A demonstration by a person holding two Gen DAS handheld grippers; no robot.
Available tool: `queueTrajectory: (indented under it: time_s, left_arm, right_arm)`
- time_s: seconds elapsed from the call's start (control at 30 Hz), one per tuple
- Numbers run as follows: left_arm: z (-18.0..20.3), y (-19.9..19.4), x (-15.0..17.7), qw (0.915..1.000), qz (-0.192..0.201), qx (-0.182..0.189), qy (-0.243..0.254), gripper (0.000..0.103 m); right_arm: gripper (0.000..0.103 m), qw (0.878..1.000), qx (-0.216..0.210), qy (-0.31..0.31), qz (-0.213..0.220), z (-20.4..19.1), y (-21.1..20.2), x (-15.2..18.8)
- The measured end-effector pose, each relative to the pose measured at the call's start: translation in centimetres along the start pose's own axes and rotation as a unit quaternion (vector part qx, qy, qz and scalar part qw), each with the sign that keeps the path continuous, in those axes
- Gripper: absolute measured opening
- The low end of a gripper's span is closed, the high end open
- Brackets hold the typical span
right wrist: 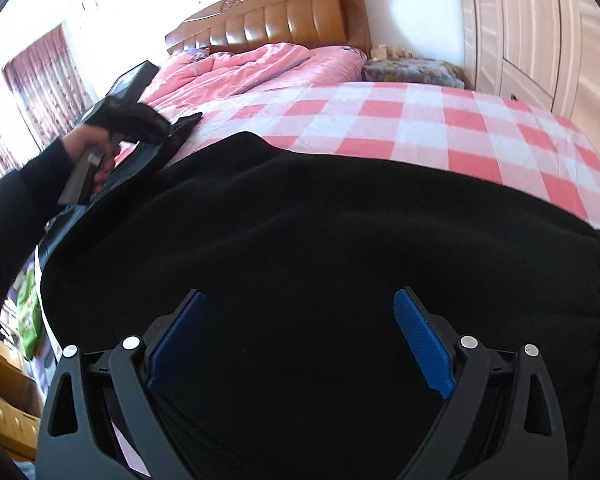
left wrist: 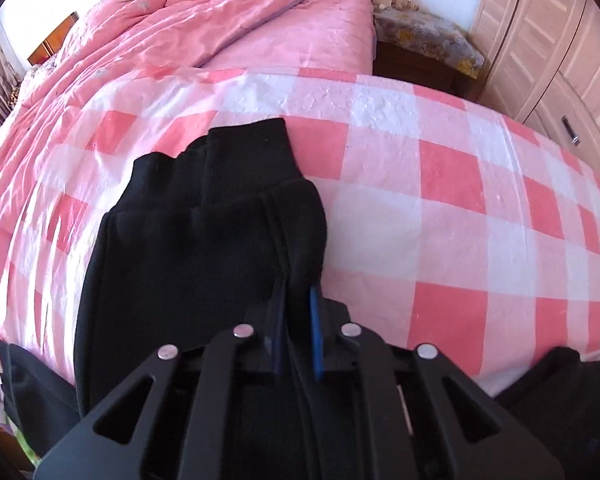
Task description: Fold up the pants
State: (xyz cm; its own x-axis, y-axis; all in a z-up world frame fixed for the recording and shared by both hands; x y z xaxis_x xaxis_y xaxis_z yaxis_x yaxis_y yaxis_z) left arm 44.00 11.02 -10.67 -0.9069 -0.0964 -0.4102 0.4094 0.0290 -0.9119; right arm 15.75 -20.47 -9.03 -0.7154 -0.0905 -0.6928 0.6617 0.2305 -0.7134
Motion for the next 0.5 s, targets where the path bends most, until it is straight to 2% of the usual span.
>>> queueTrajectory:
  time_s: [0.07, 0.13, 0.27, 0.37, 0.5]
  left_arm:
    - [-1.0, -1.2, 0.6, 0.9995, 0.016, 0.027, -0.009, 0.009]
    - [-2.1, -3.3, 0.9, 0.9974, 0.048, 0.049, -0.019, 0.009]
    - [-6.1, -11.1, 3.4, 0.9865, 0.136, 0.082, -0.04, 0.008]
    - [-10.4, -16.5, 6.4, 0.977, 0.187, 0.084, -0.061, 0.008]
    - [-16.5, -20.6, 10.0, 0.9715, 0.211, 0.067, -0.085, 0.008]
  right_arm:
    - [0.091, 1.0, -0.002, 0.004, 0.002, 0.2, -0.2, 0.0]
    - [0.091, 1.0, -0.001, 0.006, 0.005, 0.5, -0.7, 0.0]
    - [0.091, 1.0, 0.0, 0.018, 0.015, 1.2, -1.6, -0.1]
    - [0.091, 0.999, -0.007, 0.033, 0.023, 1.5, -2.0, -0.2]
    - [0.091, 0.999, -0.017, 0.041, 0.024, 1.0, -1.9, -0.4]
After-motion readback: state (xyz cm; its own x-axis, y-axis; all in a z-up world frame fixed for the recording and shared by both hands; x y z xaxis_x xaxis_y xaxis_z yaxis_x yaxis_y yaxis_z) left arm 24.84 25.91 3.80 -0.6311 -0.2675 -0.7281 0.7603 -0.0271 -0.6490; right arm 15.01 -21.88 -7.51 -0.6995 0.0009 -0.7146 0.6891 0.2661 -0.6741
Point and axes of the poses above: each gripper's, at about its wrist camera, not at the fingertips, and y roughly the way its jaws point, z to its right, x to its underside, the point moved 3 cm from there along y, roughly the way its jaws point, and after that the axes turned 9 degrees about -y, right-handed, at the moved point
